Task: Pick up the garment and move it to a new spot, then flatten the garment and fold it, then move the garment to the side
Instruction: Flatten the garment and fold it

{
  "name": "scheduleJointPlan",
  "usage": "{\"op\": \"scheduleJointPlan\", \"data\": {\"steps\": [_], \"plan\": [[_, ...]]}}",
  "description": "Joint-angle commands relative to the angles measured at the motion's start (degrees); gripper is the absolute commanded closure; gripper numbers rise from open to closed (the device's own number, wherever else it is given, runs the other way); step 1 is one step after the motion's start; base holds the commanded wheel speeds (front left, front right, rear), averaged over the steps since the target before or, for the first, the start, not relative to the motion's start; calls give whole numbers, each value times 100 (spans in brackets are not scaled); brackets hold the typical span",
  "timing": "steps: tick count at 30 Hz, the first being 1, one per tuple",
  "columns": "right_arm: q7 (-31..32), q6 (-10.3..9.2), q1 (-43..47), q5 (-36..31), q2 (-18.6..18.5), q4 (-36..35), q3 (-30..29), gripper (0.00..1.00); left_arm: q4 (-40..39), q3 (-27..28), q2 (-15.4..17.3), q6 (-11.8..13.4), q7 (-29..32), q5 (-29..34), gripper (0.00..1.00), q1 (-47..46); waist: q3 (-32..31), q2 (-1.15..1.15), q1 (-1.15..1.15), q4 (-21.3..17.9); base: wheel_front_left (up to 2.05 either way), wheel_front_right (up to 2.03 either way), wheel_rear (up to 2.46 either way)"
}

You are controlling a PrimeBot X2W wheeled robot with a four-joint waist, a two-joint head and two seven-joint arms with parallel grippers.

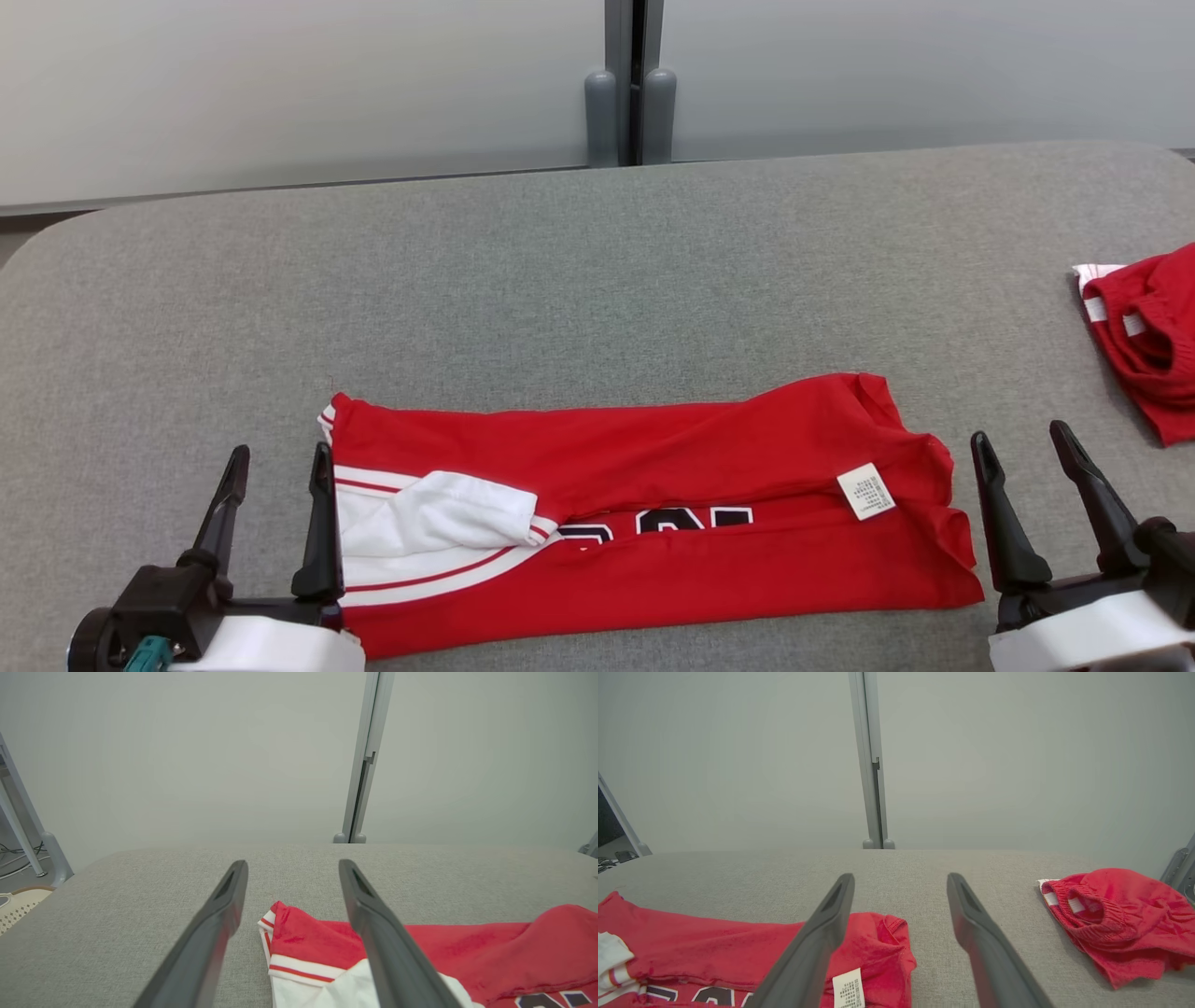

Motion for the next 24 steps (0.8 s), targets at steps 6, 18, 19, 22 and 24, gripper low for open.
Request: {"op": "scheduleJointPlan", "data": {"steps": [6, 18, 19, 22, 24], "plan": [[73, -2, -277, -10, -114, 600, -65, 0, -53, -127, -83, -62, 3, -15, 0, -380, 316, 0, 0, 207, 0, 0, 0], [-382, -2, -1162, 520, 68, 2986, 340, 0, 261, -326, -232, -252, -134, -41, 0, -992, 724, 0, 0, 426, 0, 0, 0], [-380, -1, -1201, 557, 76, 3164, 411, 0, 290, -330, -239, -262, -137, -40, 0, -1015, 739, 0, 0, 430, 0, 0, 0], [-429, -1, -1255, 715, 153, 3583, 681, 0, 346, -337, -244, -286, -175, -50, 0, -1080, 785, 0, 0, 446, 0, 0, 0], [-438, 1, -1274, 839, 182, 3774, 840, 62, 380, -336, -245, -310, -188, -51, 0, -1108, 810, 0, 0, 447, 0, 0, 0]]}}
